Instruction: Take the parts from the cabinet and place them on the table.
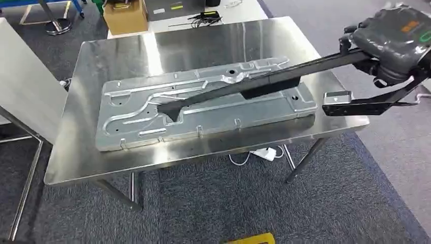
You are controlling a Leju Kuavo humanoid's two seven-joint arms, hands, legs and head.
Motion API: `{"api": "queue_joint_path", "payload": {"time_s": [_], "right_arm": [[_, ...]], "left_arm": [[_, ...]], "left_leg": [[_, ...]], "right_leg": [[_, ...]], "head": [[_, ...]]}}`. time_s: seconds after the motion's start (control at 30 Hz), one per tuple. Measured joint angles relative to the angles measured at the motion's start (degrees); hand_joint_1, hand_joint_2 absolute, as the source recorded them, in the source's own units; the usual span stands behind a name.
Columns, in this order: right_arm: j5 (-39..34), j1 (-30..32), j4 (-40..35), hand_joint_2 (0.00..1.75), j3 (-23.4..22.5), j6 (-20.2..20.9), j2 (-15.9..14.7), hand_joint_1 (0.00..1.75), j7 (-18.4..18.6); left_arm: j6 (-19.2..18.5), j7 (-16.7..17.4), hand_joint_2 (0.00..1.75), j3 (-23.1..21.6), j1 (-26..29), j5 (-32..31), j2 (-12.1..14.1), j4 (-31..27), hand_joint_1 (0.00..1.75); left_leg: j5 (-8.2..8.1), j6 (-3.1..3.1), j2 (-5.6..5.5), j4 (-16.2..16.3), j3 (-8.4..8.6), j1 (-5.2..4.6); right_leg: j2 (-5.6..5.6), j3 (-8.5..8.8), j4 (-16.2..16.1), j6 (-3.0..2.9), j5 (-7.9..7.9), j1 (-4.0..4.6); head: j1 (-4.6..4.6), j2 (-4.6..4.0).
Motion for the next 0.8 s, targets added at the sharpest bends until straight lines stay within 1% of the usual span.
{"api": "queue_joint_path", "payload": {"time_s": [0.03, 0.07, 0.1, 0.13, 0.17, 0.2, 0.23, 0.27, 0.47, 0.53, 0.57, 0.6, 0.63, 0.67, 0.7, 0.73, 0.77, 0.8], "right_arm": [[-0.2, -0.2, 0.0, 1.75, 0.0, 0.0, 0.1, 1.75, -0.1], [-0.4, 0.0, 0.0, 1.75, 0.0, -0.1, 0.3, 1.75, -0.1], [-0.4, 0.4, 0.0, 1.75, 0.0, -0.1, 0.3, 1.75, -0.1], [-0.4, 0.9, 0.0, 1.75, 0.0, -0.2, 0.4, 1.75, -0.1], [-0.4, 1.1, 0.1, 1.75, 0.1, -0.2, 0.6, 1.75, -0.1], [-0.4, 1.2, 0.2, 1.75, 0.1, -0.2, 0.7, 1.75, -0.1], [-0.4, 1.1, 0.2, 1.75, 0.1, -0.2, 0.7, 1.75, -0.1], [-0.4, 1.1, 0.2, 1.75, 0.1, -0.2, 0.7, 1.75, -0.1], [-0.4, 1.1, 0.2, 1.75, 0.1, -0.2, 0.7, 1.75, -0.1], [-0.4, 1.1, 0.2, 1.75, 0.1, -0.2, 0.7, 1.75, -0.1], [-0.4, 1.1, 0.2, 1.75, 0.1, -0.2, 0.7, 1.75, -0.1], [-0.4, 1.1, 0.2, 1.75, 0.1, -0.2, 0.7, 1.75, -0.2], [-0.4, 1.2, 0.2, 1.75, 0.1, -0.2, 0.7, 1.75, -0.2], [-0.4, 1.5, 0.2, 1.75, 0.1, -0.2, 0.7, 1.75, -0.2], [-0.4, 1.3, 0.2, 1.75, 0.3, -0.2, 0.8, 1.75, -0.3], [-0.4, 1.5, 0.2, 1.75, 0.2, -0.4, 0.8, 1.75, -0.3], [-0.4, 1.5, 0.1, 1.75, 0.2, -0.3, 0.8, 1.75, -0.3], [-0.5, 1.5, 0.2, 1.75, 0.2, -0.3, 0.9, 1.75, -0.3]], "left_arm": [[0.1, 0.1, 1.75, 0.0, 0.0, 0.0, 0.0, 0.0, 0.0], [0.1, 0.2, 1.75, 0.0, -0.1, 0.0, 0.0, 0.0, 0.0], [0.1, 0.2, 1.75, 0.0, -0.2, 0.0, 0.0, 0.0, 0.0], [0.1, 0.3, 1.75, 0.0, -0.3, 0.0, 0.0, 0.0, 0.0], [0.1, 0.3, 1.75, 0.0, -0.3, -0.1, 0.0, 0.0, 0.0], [0.1, 0.4, 1.75, 0.0, -0.2, -0.1, 0.0, 0.0, 0.0], [0.1, 0.4, 1.75, 0.0, 0.0, -0.3, -0.1, 0.0, 0.0], [0.1, 0.4, 1.75, 0.0, 0.0, -0.3, -0.1, 0.0, 0.0], [0.1, 0.4, 1.75, 0.0, 0.0, -0.3, -0.1, 0.0, 0.0], [0.1, 0.4, 1.75, 0.0, 0.0, -0.3, -0.1, 0.0, 0.0], [0.1, 0.4, 1.75, 0.0, 0.0, -0.3, -0.1, 0.0, 0.0], [0.1, 0.4, 1.75, 0.0, 0.0, -0.3, -0.1, 0.0, 0.0], [0.1, 0.4, 1.75, 0.0, 0.0, -0.3, -0.1, 0.0, 0.0], [0.1, 0.4, 1.75, 0.0, 0.2, -0.3, -0.1, 0.0, 0.0], [0.1, 0.3, 1.75, 0.0, -0.3, -0.2, -0.1, 0.0, 0.0], [0.0, 0.3, 1.75, 0.0, -0.3, -0.2, -0.2, 0.0, 0.0], [0.0, 0.3, 1.75, 0.0, -0.3, -0.2, -0.2, 0.0, 0.0], [0.1, 0.4, 1.75, 0.0, -0.5, -0.1, -0.1, 0.0, 0.0]], "left_leg": [[-0.24, 0.36, 0.03, -0.1, 0.18, 0.01], [-0.56, 0.3, 0.01, 0.0, 0.32, 0.0], [-1.02, 0.34, -0.1, 0.2, 0.55, -0.03], [-1.51, 0.32, -0.2, 0.3, 0.87, -0.04], [-2.13, 0.27, -0.4, 0.6, 1.36, -0.02], [-2.82, 0.17, -0.53, 0.9, 1.94, 0.01], [-3.6, -0.01, -0.63, 1.3, 2.54, 0.04], [-4.07, -0.1, -0.66, 1.7, 2.86, 0.05], [-4.07, -0.1, -0.66, 1.7, 2.86, 0.05], [-4.36, -0.16, -0.69, 1.8, 3.01, 0.04], [-4.47, -0.19, -0.69, 1.9, 3.05, 0.04], [-4.69, -0.25, -0.69, 2.0, 3.17, 0.05], [-4.84, -0.3, -0.68, 2.1, 3.28, 0.07], [-5.14, -0.55, -0.74, 2.0, 2.59, -0.03], [-5.65, -0.86, -0.76, 3.0, 2.88, -0.26], [-5.59, -1.03, -0.84, 3.0, 2.39, -0.19], [-5.56, -1.07, -0.85, 3.0, 2.33, -0.15], [-6.59, -1.77, -0.73, 3.4, 2.55, -0.29]], "right_leg": [[0.01, -2.2, 3.5, 0.01, -1.51, -0.02], [0.02, -5.25, 8.2, 0.15, -3.06, -0.01], [0.0, -8.46, 12.6, 0.37, -3.9, -0.09], [0.0, -10.54, 14.7, 0.53, -3.4, -0.1], [-0.02, -11.38, 14.3, 0.7, -1.5, -0.13], [-0.02, -11.03, 11.7, 0.79, 1.4, -0.19], [-0.03, -9.94, 7.7, 0.9, 4.91, -0.32], [-0.03, -9.19, 5.1, 0.94, 6.82, -0.37], [-0.03, -9.19, 5.1, 0.94, 6.82, -0.37], [-0.03, -8.79, 3.7, 0.96, 7.77, -0.41], [-0.02, -8.68, 3.2, 0.95, 8.0, -0.42], [-0.02, -8.67, 2.5, 0.91, 7.99, -0.43], [0.0, -8.43, 2.7, 0.88, 7.8, -0.39], [0.1, -8.49, 3.4, 0.8, 6.99, -0.33], [0.25, -7.79, 1.9, 0.77, 6.84, 0.09], [0.26, -7.34, 1.4, -0.1, 5.59, 0.06], [0.18, -7.44, 1.2, -0.2, 5.68, 0.07], [0.13, -6.54, 0.5, -0.81, 5.27, -0.48]], "head": [[-0.02, 0.0], [0.0, 0.0], [-0.02, 0.0], [-0.02, 0.0], [-0.02, 0.0], [0.0, 0.0], [-0.02, 0.0], [0.0, 0.0], [0.0, 0.0], [0.0, 0.0], [0.0, 0.0], [0.0, 0.0], [0.0, 0.0], [-0.02, 0.0], [0.05, 0.0], [0.09, -0.02], [0.09, 0.0], [0.13, 0.0]]}}
